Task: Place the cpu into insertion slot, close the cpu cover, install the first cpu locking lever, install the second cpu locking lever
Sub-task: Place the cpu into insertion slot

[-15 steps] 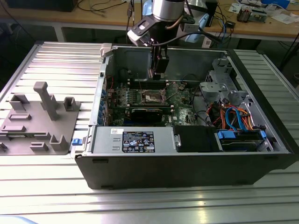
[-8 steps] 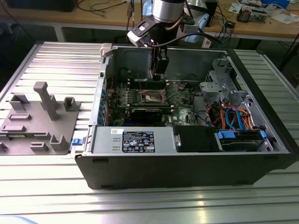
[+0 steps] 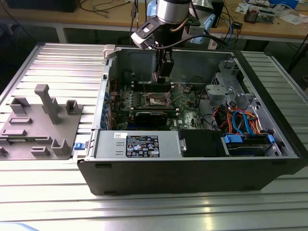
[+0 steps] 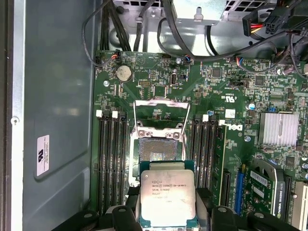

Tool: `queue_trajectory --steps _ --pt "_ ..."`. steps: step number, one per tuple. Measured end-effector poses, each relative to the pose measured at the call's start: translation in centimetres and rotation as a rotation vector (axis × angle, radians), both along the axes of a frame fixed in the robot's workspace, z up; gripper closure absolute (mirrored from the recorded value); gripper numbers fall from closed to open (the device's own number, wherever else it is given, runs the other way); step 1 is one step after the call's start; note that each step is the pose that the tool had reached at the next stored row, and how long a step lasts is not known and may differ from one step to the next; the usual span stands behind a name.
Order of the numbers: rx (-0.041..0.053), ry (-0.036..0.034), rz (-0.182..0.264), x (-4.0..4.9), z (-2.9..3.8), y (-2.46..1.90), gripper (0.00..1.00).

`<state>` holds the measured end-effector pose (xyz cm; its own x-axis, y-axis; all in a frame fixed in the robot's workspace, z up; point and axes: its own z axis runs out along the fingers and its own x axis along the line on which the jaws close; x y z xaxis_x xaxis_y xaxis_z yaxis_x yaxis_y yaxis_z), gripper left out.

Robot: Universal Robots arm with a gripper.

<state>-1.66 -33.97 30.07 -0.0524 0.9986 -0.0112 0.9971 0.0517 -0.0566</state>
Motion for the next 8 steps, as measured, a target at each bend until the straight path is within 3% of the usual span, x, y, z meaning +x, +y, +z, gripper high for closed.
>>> queue_trajectory --steps 5,8 --pt "0.0000 0.0000 0.000 0.00 -0.13 0.00 0.46" --pt "0.0000 0.0000 0.000 0.00 -0.53 0.00 0.46"
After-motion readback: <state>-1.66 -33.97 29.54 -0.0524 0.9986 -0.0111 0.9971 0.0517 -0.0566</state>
